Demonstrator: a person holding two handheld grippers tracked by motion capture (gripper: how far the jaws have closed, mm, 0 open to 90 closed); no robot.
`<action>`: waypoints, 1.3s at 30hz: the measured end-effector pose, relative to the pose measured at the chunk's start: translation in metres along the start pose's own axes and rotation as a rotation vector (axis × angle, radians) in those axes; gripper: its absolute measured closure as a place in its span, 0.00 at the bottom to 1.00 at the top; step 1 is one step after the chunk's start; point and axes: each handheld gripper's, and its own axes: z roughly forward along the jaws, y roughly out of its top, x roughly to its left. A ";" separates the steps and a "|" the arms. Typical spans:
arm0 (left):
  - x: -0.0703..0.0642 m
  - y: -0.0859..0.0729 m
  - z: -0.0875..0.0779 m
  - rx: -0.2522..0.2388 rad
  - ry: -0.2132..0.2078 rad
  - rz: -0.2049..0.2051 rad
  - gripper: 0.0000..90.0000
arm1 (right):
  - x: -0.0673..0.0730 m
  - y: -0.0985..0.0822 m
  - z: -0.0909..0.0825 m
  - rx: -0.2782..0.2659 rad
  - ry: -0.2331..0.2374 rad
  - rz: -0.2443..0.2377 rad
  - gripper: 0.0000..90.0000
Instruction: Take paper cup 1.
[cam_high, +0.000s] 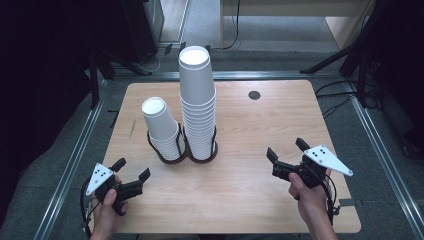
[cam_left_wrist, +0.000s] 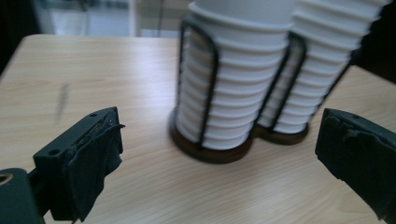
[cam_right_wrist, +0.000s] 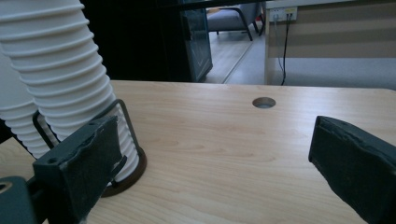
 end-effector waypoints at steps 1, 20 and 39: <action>-0.003 0.002 0.001 0.004 -0.007 -0.004 0.01 | 0.002 0.002 0.002 0.001 0.004 -0.003 0.03; -0.053 0.042 0.032 -0.014 -0.051 0.026 0.01 | 0.054 0.041 0.030 -0.016 0.104 -0.024 0.01; -0.082 0.064 0.057 -0.062 -0.025 0.036 0.01 | 0.100 0.085 0.051 -0.064 0.175 -0.044 0.00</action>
